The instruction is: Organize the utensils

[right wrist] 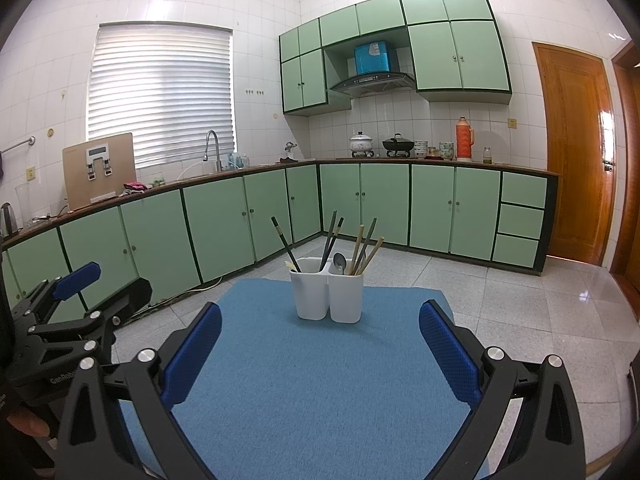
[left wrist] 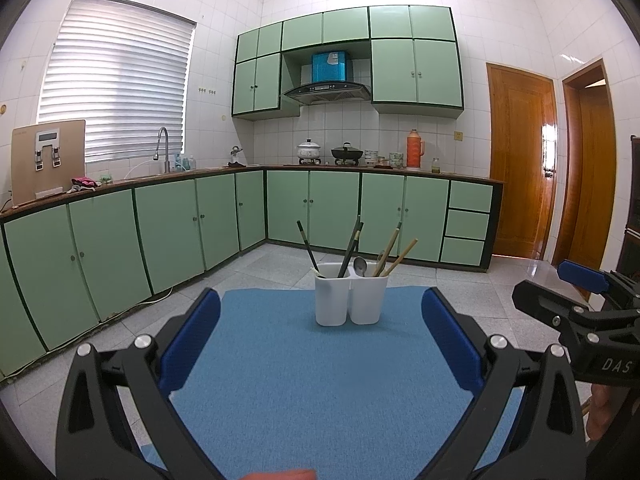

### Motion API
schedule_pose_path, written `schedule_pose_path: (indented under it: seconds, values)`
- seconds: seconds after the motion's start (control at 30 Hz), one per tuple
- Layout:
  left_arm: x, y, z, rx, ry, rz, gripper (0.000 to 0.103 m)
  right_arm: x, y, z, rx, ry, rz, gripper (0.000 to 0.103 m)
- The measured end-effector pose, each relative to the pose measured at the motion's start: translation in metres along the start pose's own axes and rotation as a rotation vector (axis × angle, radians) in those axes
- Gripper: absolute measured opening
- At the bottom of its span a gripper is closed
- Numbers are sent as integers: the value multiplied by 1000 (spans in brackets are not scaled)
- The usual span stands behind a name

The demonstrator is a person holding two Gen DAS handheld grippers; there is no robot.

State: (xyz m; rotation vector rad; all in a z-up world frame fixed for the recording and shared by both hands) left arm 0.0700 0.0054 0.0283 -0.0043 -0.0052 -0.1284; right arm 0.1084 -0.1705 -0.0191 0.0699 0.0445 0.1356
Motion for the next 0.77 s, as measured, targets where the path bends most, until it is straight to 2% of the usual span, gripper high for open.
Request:
schedule_pose_path:
  seconds: [0.77]
  values:
    - [1, 3, -1, -2, 6, 6, 98, 0, -1, 1, 0, 1, 0, 97]
Point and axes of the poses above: each gripper's, at about its wrist camera, not at the fingertips, and x roughly the way its jaws point, y to its left, z to its top, the point moved 1 cm from there along x, roughly the way its jaws point, and after that the axes turned 15 degrees about -y, right-handed, at the moved point
